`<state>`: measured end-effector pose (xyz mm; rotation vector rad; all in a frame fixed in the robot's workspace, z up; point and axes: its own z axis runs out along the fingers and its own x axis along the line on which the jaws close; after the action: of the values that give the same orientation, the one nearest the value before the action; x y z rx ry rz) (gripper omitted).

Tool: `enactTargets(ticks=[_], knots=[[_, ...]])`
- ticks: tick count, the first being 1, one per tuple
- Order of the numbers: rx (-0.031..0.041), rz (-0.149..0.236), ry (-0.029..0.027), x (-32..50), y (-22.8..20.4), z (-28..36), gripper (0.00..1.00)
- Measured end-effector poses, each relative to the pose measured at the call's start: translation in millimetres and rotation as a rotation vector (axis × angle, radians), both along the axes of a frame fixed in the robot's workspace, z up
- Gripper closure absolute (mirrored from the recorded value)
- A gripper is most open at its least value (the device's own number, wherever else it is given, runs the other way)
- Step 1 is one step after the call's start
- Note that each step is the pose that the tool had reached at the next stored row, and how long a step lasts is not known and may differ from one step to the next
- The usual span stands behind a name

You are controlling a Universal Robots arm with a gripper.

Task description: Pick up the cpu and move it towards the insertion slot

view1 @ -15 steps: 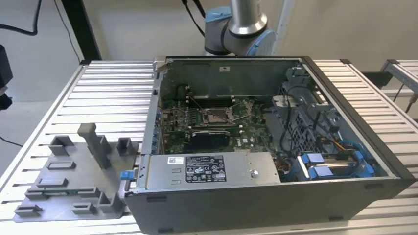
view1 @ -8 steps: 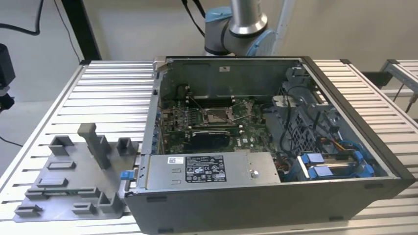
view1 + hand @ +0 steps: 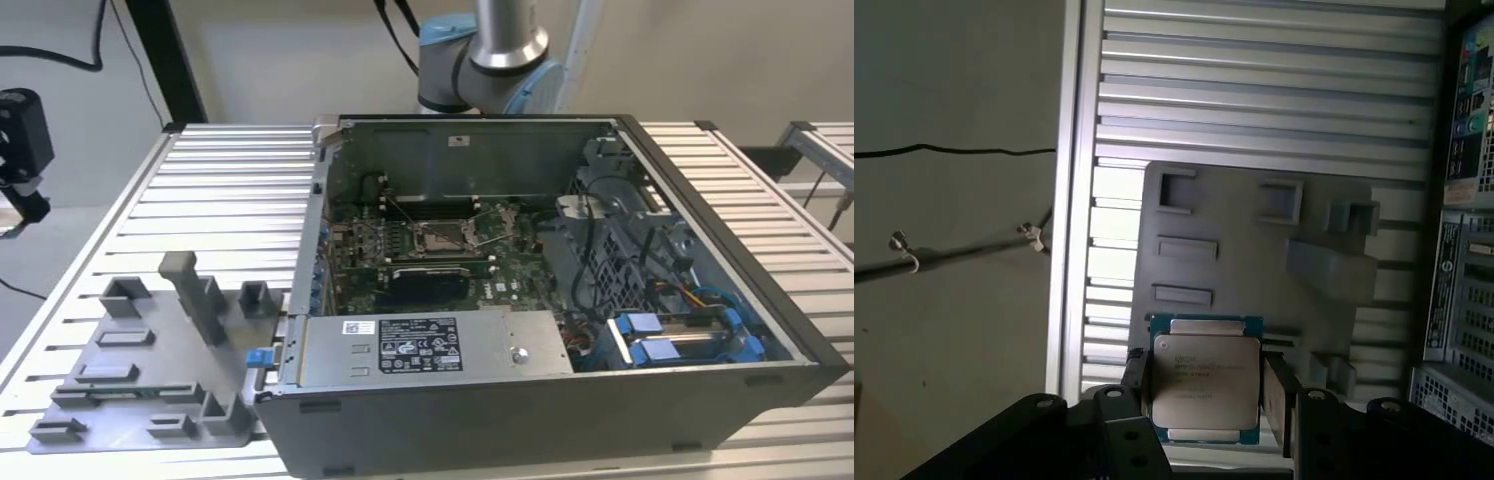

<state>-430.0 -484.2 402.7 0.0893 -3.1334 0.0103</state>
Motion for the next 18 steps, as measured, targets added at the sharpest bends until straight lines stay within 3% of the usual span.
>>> enactTargets(ticks=[18], knots=[[0.0001,0.000,0.0001,45.6,0.0,0.3,1.00]])
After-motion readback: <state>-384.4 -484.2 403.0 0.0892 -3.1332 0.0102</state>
